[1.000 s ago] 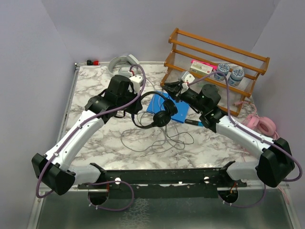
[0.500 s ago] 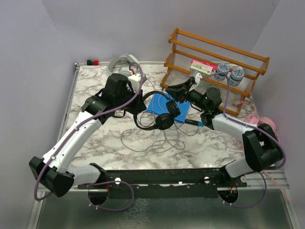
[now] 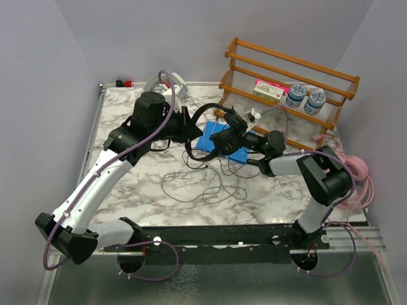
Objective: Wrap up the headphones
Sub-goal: Wrap the headphones cable around the headphones.
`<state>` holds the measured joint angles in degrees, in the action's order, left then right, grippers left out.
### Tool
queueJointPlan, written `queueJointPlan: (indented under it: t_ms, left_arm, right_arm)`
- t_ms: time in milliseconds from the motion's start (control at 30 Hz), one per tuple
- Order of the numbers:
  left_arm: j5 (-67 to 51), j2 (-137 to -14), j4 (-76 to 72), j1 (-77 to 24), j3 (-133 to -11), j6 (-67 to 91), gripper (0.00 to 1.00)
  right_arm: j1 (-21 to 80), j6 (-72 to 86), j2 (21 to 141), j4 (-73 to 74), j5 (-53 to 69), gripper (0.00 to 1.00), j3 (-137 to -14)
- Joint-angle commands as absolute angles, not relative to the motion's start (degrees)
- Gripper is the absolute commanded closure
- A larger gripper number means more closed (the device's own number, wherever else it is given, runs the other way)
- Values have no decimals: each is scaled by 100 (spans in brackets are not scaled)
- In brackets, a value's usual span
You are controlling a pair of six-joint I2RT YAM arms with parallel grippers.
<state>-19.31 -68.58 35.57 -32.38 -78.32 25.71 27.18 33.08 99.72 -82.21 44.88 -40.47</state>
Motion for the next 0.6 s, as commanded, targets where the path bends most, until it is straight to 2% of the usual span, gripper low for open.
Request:
queueJointPlan:
  t_ms: [0, 233, 400, 567]
  left_arm:
    - [-1704, -6791, 3068, -3243, -8214, 3307, 100]
    - [-251, -6848, 2998, -3241, -8279, 3809, 100]
    - [1046, -6945, 3008, -3243, -8204, 3706, 100]
    - [2236, -7035, 2909, -3238, -8113, 3125, 100]
  right_arm:
    - [3063, 3629, 10093, -9243, 4780, 94, -3877]
    - [3740, 3537, 9843, -9233, 4725, 96, -3383]
    - [4077, 3611, 9146, -9143, 4669, 96, -2899]
    - [4225, 3366, 8185, -7749, 5188, 99, -3180]
